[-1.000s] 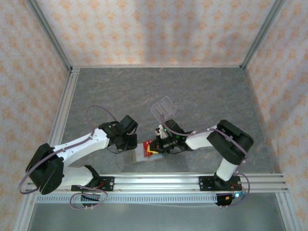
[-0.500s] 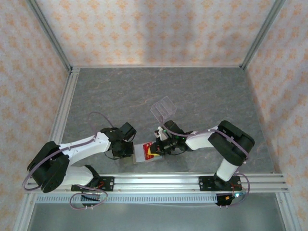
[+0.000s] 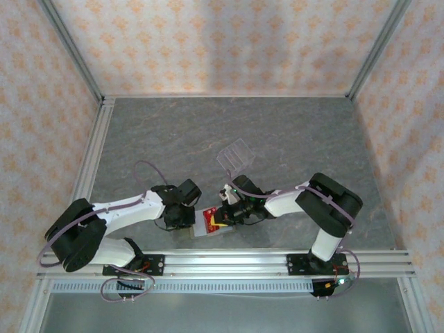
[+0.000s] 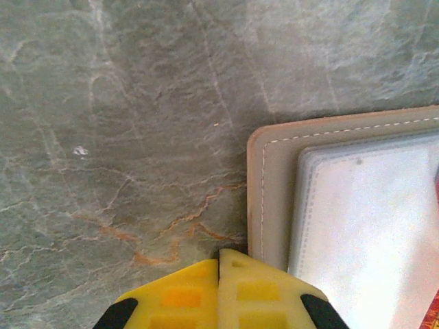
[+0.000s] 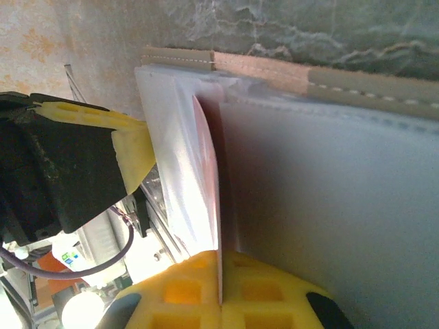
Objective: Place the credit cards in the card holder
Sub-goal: Insert the credit card into the card slot.
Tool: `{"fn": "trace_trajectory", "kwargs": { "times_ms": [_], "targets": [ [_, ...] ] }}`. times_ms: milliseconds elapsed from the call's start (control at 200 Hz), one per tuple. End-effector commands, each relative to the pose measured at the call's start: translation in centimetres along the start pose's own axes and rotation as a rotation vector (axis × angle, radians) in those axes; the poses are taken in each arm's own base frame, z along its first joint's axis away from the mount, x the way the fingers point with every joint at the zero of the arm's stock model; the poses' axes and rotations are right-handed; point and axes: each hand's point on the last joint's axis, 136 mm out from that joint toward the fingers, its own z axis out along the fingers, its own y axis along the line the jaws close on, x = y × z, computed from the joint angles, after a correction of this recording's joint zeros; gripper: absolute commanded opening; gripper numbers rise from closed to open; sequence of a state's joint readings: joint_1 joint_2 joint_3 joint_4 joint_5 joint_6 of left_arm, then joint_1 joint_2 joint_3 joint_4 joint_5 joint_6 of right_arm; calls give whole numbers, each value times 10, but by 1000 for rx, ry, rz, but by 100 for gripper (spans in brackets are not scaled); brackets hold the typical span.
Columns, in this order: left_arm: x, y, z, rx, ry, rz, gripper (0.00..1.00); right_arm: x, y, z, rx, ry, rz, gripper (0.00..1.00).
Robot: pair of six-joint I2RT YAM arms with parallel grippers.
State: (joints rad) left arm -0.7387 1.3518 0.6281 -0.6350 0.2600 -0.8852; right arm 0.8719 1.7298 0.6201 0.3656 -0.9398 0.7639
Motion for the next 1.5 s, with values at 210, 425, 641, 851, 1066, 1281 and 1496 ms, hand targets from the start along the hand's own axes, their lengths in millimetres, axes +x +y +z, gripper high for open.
{"fn": "trace_trajectory", "kwargs": {
  "times_ms": [210, 425, 641, 851, 1066, 1281, 1496],
  "targets": [
    [6, -9, 15, -3, 32, 19, 0, -3, -8, 15, 10, 12, 36, 0],
    [5, -11, 16, -14, 40, 31, 0, -6, -5, 22, -4, 29, 37, 0],
    [4, -13, 16, -16, 43, 39, 0, -1, -11, 28, 2, 56, 47, 0],
    [1, -17, 16, -10, 40, 39, 0, 1, -12, 30, 6, 66, 47, 0],
    [1, -18, 16, -8, 39, 35, 0, 2, -10, 35, 10, 78, 42, 0],
    [0, -18, 16, -6, 36, 36, 0, 0, -8, 38, 11, 76, 39, 0],
    [-1, -23, 12, 7, 31, 35, 0, -2, -12, 39, 31, 48, 54, 1]
  ]
}}
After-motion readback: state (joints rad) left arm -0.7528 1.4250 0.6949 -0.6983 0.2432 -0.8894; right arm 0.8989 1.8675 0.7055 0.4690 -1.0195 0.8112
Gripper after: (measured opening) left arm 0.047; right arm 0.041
